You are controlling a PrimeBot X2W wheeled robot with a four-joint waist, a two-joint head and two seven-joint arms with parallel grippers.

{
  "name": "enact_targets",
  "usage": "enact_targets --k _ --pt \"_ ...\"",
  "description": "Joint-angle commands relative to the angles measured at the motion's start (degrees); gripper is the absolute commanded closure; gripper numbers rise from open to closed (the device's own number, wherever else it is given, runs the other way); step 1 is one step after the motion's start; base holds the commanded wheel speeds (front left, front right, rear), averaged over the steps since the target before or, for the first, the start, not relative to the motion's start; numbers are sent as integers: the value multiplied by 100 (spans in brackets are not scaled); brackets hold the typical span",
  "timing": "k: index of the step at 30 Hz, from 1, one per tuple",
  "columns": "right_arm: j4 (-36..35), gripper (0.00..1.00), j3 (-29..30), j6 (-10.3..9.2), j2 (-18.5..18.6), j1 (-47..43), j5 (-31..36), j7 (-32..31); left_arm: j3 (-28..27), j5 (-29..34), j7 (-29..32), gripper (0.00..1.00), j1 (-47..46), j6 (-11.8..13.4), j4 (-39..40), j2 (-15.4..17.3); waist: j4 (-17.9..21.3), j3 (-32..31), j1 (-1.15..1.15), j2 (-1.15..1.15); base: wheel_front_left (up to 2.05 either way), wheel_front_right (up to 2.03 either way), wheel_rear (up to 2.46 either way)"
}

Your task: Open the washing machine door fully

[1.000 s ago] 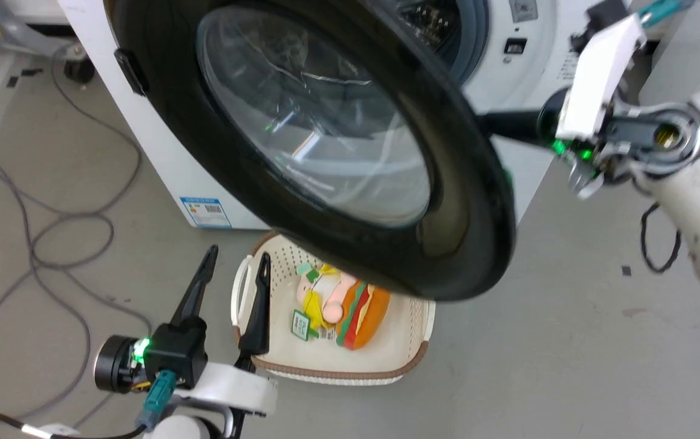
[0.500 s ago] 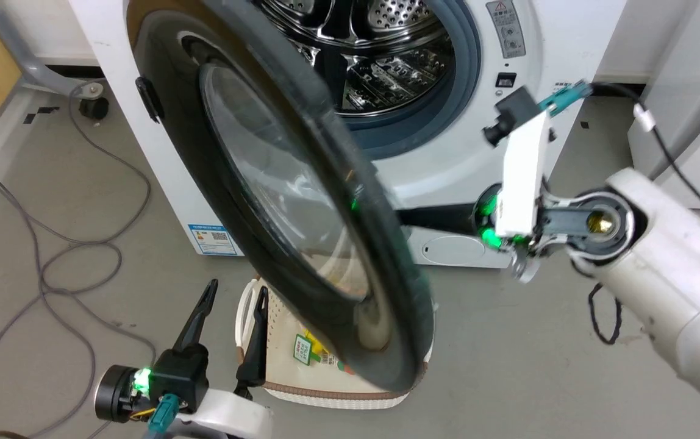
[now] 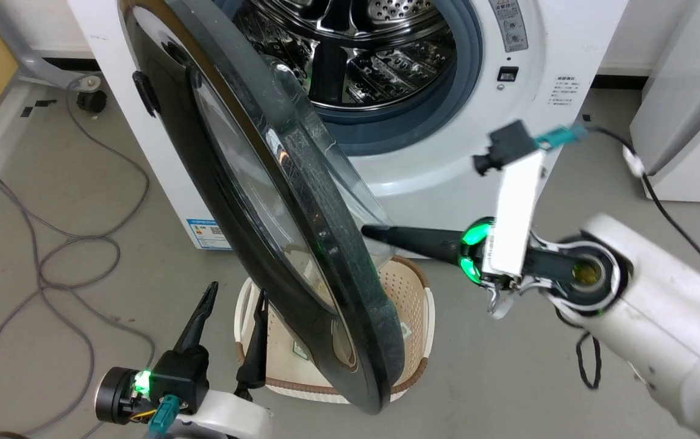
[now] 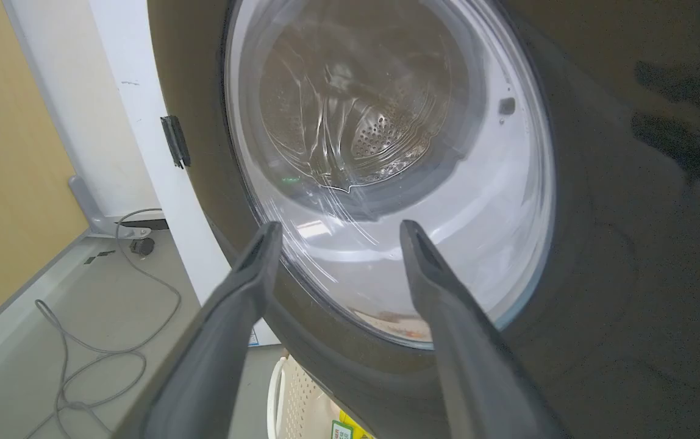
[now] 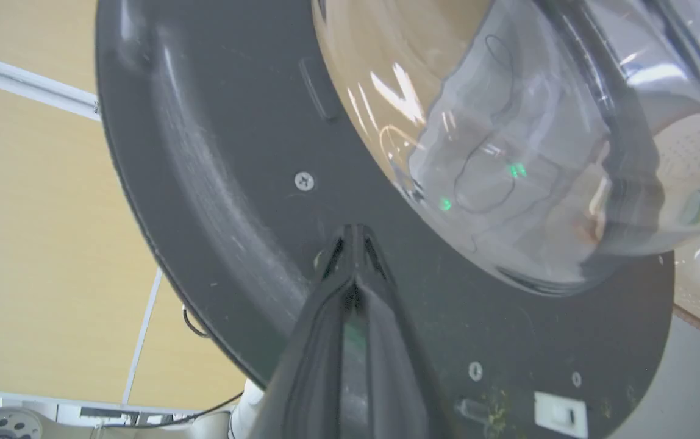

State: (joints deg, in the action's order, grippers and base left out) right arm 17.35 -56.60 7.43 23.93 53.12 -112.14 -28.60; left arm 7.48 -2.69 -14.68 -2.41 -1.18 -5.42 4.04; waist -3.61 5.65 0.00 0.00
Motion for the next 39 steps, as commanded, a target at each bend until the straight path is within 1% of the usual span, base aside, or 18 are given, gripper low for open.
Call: enact_targets --k 1,2,3,4,5,6,11,15,17,19,21,24,26,28,31,33,35,39 --pt "-60 100 51 6 59 -180 -55 132 -2 18 -32 0 24 8 3 -6 10 14 0 0 0 0 0" --pt "-130 100 155 6 100 -285 -52 394 -3 16 -32 0 15 9 8 -8 16 26 0 0 0 0 0" --pt "-193 76 285 6 130 -411 -57 688 -3 15 -32 0 7 8 10 -9 23 35 0 0 0 0 0" --pt "-275 48 402 6 156 -544 -48 959 -8 15 -32 0 1 10 14 -10 37 46 0 0 0 0 0" --pt "-354 9 521 6 200 -665 39 1279 -19 15 -32 0 -3 13 19 -7 57 58 0 0 0 0 0" --pt "-419 0 631 6 232 -793 142 1605 -33 16 -32 0 -4 18 24 -3 82 63 0 0 0 0 0" --pt "-645 0 1003 6 400 -1588 563 2973 -44 25 -32 0 -3 7 -12 6 136 28 0 0 0 0 0" --pt "-569 0 1164 6 488 -2284 785 3970 -54 28 -32 0 5 15 -42 4 154 -28 0 0 0 0 0" --pt "-388 0 1224 6 550 -2586 1008 4241 -57 28 -32 0 16 24 -43 2 168 -51 0 0 0 0 0" --pt "-86 0 1341 6 563 -2864 1386 4340 -63 28 -32 0 24 26 -49 1 181 -66 0 0 0 0 0" --pt "374 0 1875 6 447 -3124 2018 4354 -74 31 -32 0 42 31 -54 5 199 -83 0 0 0 0 0" --pt "846 0 2911 6 29 -3590 3245 4357 -90 33 -32 0 71 36 -55 15 228 -108 0 0 0 0 0" --pt "1002 0 3615 6 -274 -3886 4238 4358 -100 35 -32 0 92 38 -61 22 249 -125 0 0 0 0 0" --pt "954 0 4275 6 -643 -4169 5144 4359 -103 37 -32 0 98 33 -74 30 262 -135 0 0 0 0 0" --pt "613 0 5180 6 -1116 -4548 6583 4359 -109 39 -32 0 88 25 -96 43 276 -154 0 0 0 0 0" --pt "265 0 5644 6 -1443 -4781 7433 4359 -115 39 -32 0 80 23 -104 52 281 -161 0 0 0 0 0" --pt "-132 0 5972 6 -1707 -4963 8227 4350 -123 41 -32 0 76 27 -107 56 286 -163 0 0 0 0 0" --pt "-1103 0 6315 6 -2003 -5240 9540 4032 -140 38 -32 0 71 34 -122 65 286 -168 0 0 0 0 0"
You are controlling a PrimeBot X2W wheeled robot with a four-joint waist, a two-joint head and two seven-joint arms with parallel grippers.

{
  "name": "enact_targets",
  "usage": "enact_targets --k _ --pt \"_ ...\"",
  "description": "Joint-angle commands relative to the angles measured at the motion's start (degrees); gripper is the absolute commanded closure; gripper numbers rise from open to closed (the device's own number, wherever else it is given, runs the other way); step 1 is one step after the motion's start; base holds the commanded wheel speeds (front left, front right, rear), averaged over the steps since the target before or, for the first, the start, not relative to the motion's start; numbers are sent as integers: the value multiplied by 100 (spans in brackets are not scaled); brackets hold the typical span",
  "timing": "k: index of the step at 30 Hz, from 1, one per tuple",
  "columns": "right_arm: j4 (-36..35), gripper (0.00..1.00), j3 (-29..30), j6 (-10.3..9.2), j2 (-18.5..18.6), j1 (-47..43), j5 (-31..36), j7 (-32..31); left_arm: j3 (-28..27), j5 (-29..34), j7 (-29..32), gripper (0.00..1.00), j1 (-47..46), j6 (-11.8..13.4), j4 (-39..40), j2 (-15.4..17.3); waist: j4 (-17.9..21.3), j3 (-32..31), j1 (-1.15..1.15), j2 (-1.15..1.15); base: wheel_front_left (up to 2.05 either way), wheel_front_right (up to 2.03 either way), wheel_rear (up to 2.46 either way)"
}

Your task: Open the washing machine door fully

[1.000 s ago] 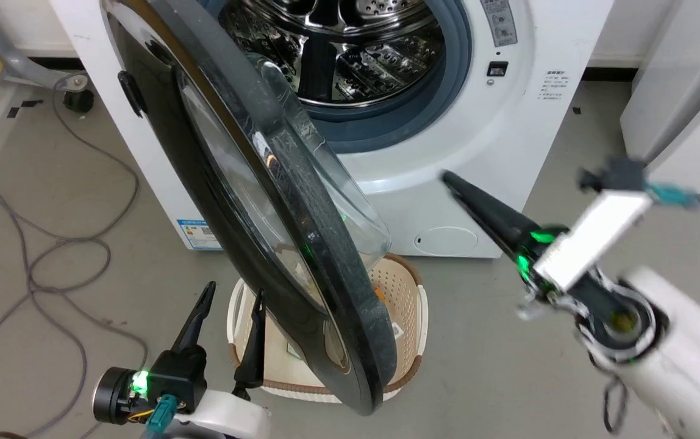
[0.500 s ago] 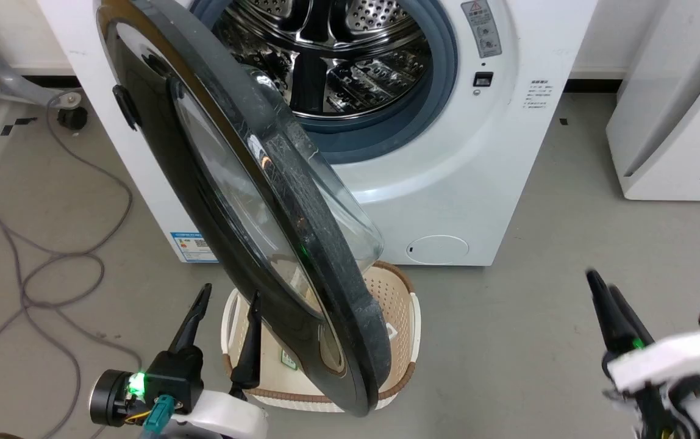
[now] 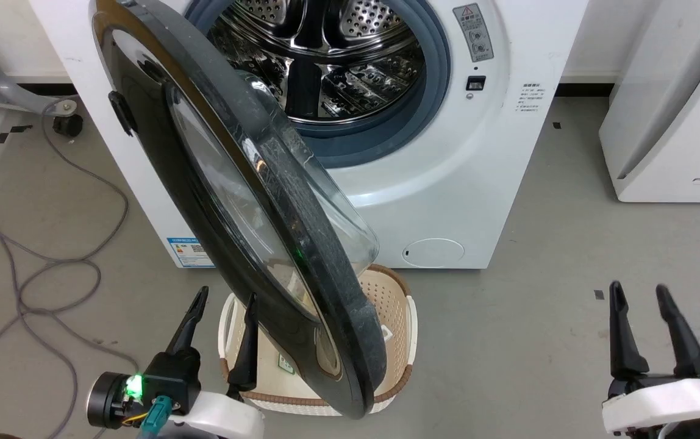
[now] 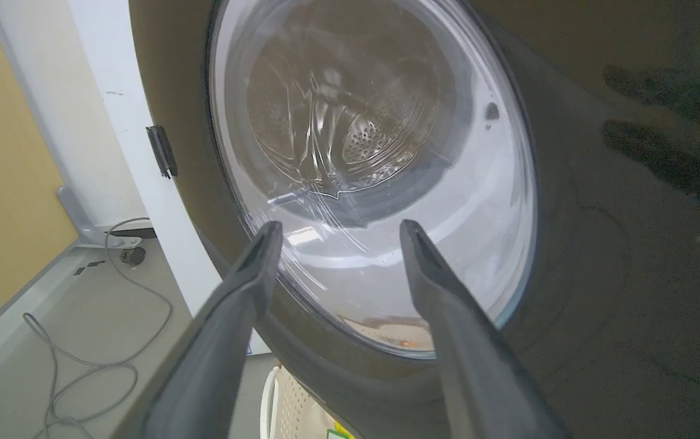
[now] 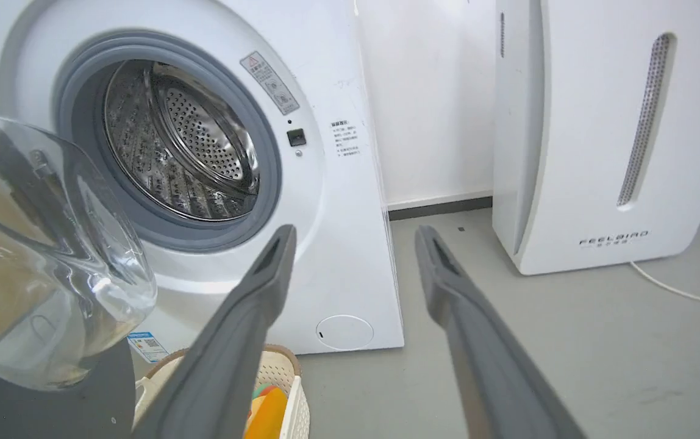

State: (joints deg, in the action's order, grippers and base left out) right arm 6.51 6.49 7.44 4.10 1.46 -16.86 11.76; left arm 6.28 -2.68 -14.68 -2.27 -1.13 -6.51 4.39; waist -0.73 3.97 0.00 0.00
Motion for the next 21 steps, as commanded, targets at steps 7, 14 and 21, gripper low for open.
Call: enact_targets --k 7,14,21 --pt "-1203 0 -311 5 -118 -467 1277 -563 -50 31 -32 0 52 43 -62 40 -20 12 0 0 0 0 0" --pt "-1198 0 -510 5 -121 -667 1156 -750 -49 37 -32 0 52 64 -109 34 -40 29 0 0 0 0 0" --pt "-1020 0 -487 5 -122 -582 990 -702 -50 34 -32 0 53 73 -142 39 -25 55 0 0 0 0 0"
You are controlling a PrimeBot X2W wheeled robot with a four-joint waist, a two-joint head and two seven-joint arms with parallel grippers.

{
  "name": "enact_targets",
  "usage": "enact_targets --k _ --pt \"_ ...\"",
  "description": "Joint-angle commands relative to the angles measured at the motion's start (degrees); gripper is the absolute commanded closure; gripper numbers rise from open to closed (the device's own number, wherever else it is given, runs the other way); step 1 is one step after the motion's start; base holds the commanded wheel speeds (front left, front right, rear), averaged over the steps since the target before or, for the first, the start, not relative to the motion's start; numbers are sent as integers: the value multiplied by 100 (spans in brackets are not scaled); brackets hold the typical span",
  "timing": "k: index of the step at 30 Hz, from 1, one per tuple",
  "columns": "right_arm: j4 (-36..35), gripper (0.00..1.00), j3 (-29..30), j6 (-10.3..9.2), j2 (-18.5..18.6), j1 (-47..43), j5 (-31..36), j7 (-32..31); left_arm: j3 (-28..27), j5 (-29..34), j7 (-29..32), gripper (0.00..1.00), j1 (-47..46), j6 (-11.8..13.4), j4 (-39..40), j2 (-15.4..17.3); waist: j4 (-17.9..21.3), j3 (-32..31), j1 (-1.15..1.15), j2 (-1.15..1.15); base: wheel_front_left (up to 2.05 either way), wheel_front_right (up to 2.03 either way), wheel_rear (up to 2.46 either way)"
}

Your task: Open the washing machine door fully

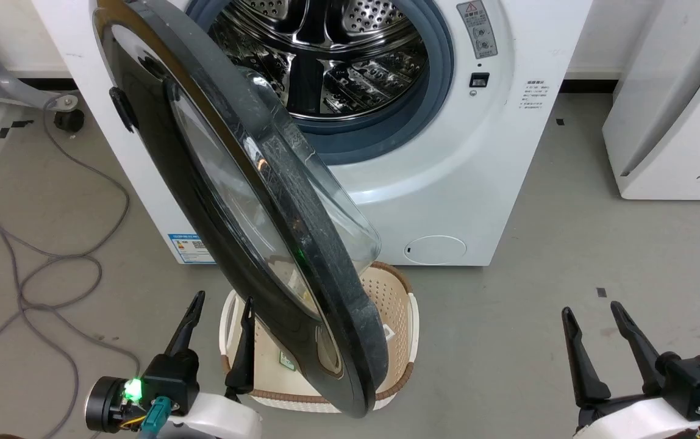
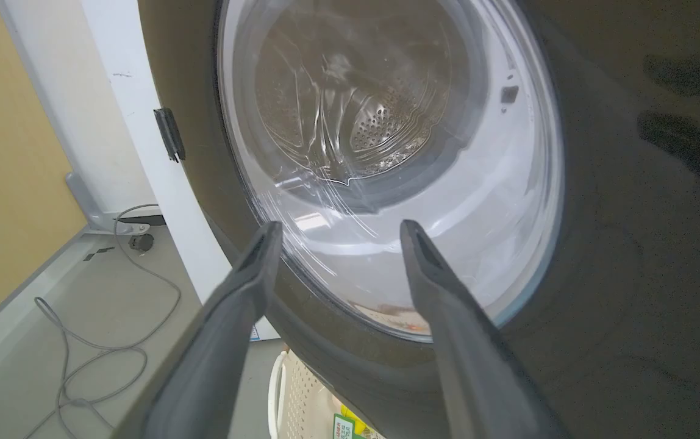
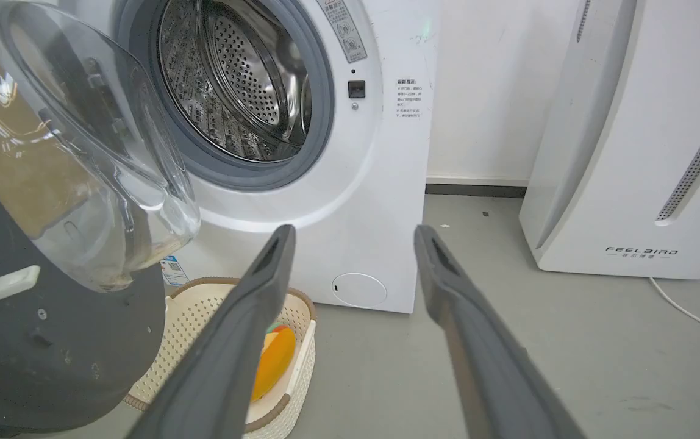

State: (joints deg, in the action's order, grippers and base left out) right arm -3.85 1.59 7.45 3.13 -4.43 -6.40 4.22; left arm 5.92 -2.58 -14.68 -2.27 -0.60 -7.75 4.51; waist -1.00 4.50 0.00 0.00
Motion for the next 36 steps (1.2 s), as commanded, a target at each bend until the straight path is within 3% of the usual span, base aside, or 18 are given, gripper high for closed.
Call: enact_targets --k 1,3,18,24,30,36 --pt "34 0 5 3 -24 25 -65 59 -18 15 -32 4 49 19 -26 26 4 4 0 0 0 0 0" --pt "63 0 7 3 -24 54 -89 81 -24 -24 -32 100 50 2 -68 21 5 1 0 0 0 0 0" --pt "159 0 -5 3 -24 132 -175 193 -120 -204 -32 100 -10 37 126 -30 -30 45 0 0 0 0 0" --pt "195 0 0 3 -25 144 -198 219 -238 -234 -32 100 -107 134 835 -42 -50 60 0 0 0 0 0" --pt "215 0 9 3 -25 157 -191 232 -333 -303 -32 100 -256 248 2160 -75 -65 81 0 0 0 0 0" --pt "249 0 2 3 -25 182 -206 248 -116 -463 -32 100 -421 205 3434 -117 -39 104 0 0 0 0 0"
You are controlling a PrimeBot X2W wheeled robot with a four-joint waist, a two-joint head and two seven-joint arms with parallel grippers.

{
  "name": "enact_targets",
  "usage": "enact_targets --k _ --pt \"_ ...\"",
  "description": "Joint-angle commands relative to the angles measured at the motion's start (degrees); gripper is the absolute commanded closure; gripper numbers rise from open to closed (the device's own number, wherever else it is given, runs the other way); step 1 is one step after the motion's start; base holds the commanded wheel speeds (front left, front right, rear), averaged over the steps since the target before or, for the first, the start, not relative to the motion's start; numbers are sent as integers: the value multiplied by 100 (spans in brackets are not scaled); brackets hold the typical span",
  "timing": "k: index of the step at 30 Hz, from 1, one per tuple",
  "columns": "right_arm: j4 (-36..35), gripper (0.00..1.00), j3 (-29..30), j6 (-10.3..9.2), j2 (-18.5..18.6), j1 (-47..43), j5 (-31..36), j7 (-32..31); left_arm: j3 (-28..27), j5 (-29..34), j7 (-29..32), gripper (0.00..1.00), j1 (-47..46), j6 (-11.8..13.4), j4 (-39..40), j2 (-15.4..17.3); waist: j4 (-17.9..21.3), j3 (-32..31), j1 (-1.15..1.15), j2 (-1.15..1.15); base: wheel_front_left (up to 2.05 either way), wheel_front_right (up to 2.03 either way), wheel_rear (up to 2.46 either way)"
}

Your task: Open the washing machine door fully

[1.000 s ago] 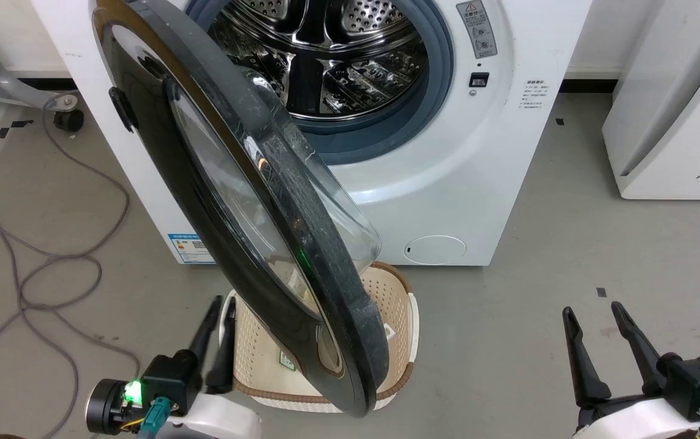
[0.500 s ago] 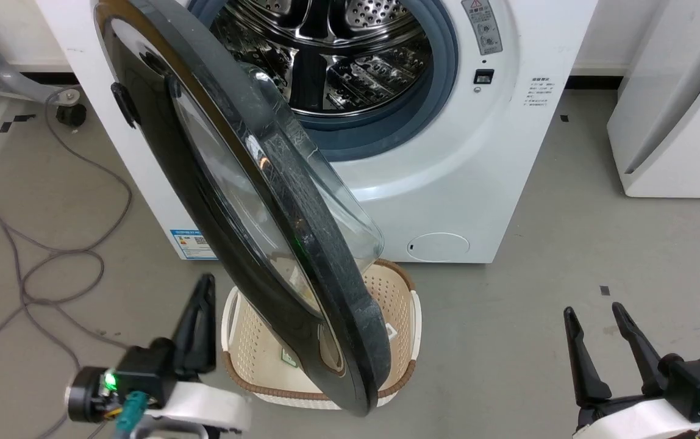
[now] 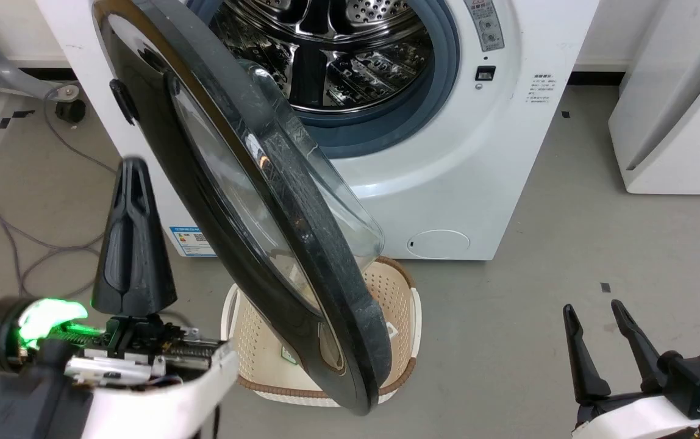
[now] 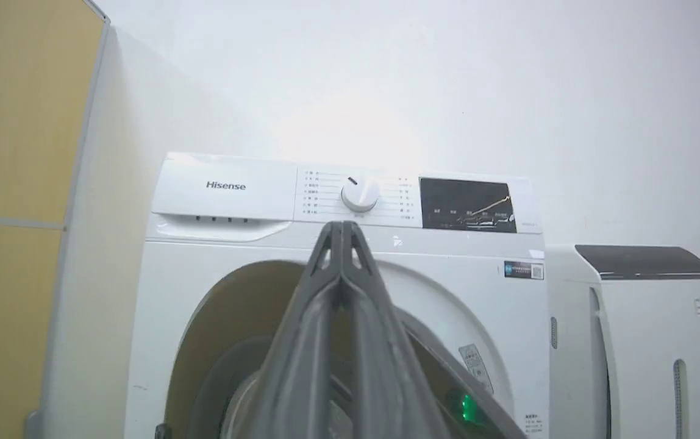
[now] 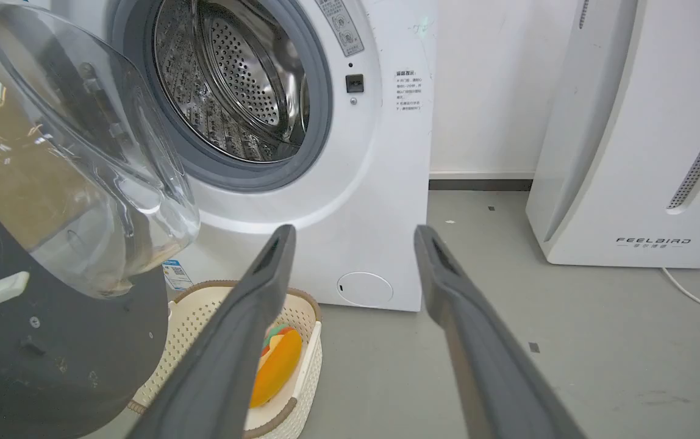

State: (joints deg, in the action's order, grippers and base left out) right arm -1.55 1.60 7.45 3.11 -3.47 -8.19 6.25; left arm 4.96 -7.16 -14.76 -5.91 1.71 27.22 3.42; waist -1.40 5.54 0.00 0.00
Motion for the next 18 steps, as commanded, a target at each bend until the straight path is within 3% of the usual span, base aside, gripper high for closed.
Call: enact_targets --k 1,9,18 --pt "24 0 2 3 -24 89 -25 49 52 -19 -24 100 -96 -44 128 -13 4 2 0 0 0 0 0" --pt "74 0 15 3 -24 101 -19 56 890 -320 -24 100 -308 -285 1129 -42 35 8 0 0 0 0 0" --pt "95 0 68 3 -24 33 4 32 2478 -690 406 100 169 -714 533 24 1 -74 0 0 0 0 0"
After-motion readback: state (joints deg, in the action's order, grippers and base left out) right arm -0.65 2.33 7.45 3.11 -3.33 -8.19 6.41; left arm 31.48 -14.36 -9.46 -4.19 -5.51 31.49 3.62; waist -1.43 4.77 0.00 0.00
